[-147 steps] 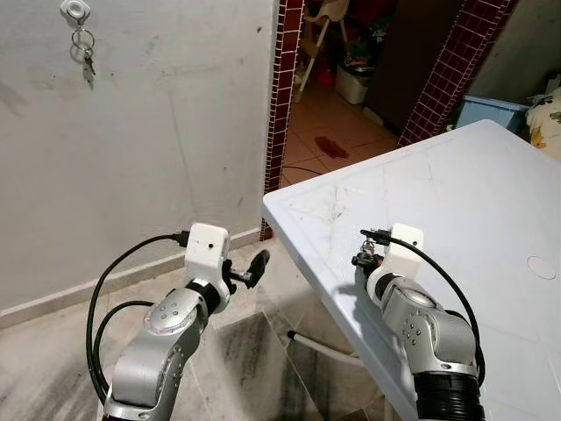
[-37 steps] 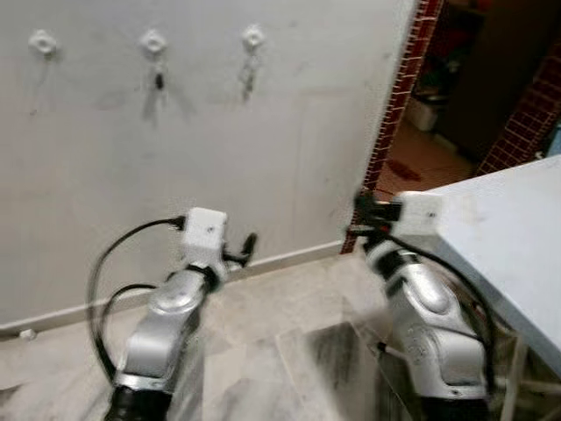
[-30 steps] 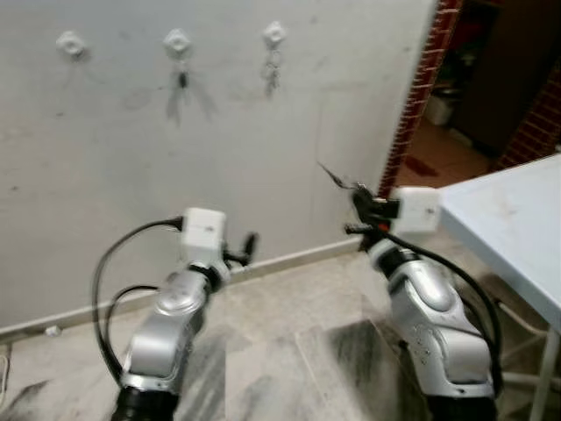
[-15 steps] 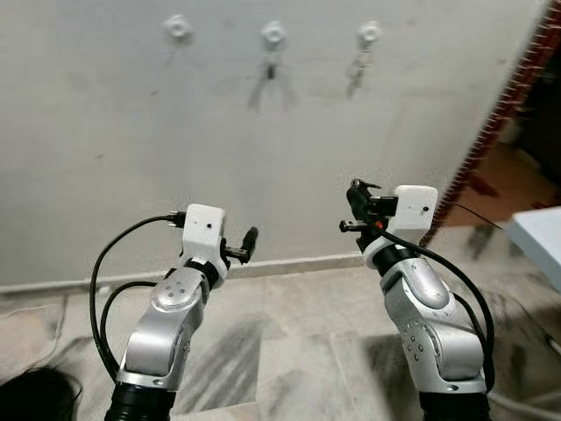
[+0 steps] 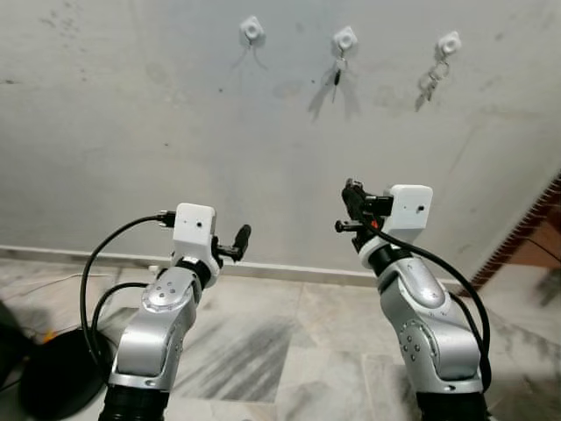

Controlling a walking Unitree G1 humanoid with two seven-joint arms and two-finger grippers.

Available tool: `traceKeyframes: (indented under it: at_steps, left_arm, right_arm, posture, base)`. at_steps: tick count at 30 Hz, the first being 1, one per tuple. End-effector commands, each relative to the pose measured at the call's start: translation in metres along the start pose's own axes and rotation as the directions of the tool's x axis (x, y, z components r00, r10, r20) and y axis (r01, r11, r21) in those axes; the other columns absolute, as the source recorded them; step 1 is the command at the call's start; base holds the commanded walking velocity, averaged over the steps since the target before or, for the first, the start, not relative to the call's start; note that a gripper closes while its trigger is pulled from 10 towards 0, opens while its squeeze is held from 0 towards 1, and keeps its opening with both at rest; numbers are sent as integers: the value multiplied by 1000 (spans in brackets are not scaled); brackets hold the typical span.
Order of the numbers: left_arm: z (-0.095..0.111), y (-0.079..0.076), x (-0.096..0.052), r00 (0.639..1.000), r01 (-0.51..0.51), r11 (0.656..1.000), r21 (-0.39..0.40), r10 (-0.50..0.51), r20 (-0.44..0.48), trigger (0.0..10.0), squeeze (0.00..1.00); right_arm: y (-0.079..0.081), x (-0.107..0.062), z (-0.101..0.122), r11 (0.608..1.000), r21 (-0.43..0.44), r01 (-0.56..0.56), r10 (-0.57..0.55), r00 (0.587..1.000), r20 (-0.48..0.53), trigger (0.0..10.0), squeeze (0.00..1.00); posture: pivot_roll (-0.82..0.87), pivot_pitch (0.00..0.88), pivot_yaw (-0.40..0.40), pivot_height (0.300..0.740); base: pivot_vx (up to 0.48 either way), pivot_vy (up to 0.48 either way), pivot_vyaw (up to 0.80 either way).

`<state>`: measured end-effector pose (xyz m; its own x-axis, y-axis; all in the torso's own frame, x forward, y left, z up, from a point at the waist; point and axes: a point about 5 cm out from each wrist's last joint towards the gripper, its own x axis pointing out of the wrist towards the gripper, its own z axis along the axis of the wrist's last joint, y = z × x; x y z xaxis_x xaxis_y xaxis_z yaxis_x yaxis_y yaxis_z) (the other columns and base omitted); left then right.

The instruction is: Hang keys on a hook

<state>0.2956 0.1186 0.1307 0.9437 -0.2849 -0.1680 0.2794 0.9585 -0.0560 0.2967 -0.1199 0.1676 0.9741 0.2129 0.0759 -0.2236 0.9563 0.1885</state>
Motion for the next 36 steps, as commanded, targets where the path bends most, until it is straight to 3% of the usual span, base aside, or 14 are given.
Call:
traceKeyframes:
  at_steps: [1, 14, 27, 36]
  left_arm:
    - [3, 3, -1, 1000, 0, 1000, 4, 0, 7, 10000, 0]
    - [1, 0, -3, 1000, 14, 1000, -15, -14, 1, 10000, 0]
    - [-2, -1, -4, 1000, 22, 999, -25, -22, -16, 10000, 0]
    - [-3, -2, -4, 999, 26, 999, -22, -27, -21, 10000, 0]
  right_arm:
    - [1, 1, 2, 1000, 11, -7, 6, 1000, 8, 10000, 0]
    - [2, 1, 0, 1000, 13, -16, 16, 1000, 1, 10000, 0]
    - [3, 0, -3, 1000, 14, -23, 23, 1000, -9, 10000, 0]
    - [3, 1, -4, 1000, 15, -28, 28, 1000, -12, 10000, 0]
  posture:
    - [151, 9, -49, 740]
    - [148, 13, -54, 740]
    - [149, 5, -49, 740]
    - [151, 2, -49, 740]
  base:
    - [0, 0, 0]
    - [278, 18, 0]
    - [296, 278, 0]
    - [0, 453, 0]
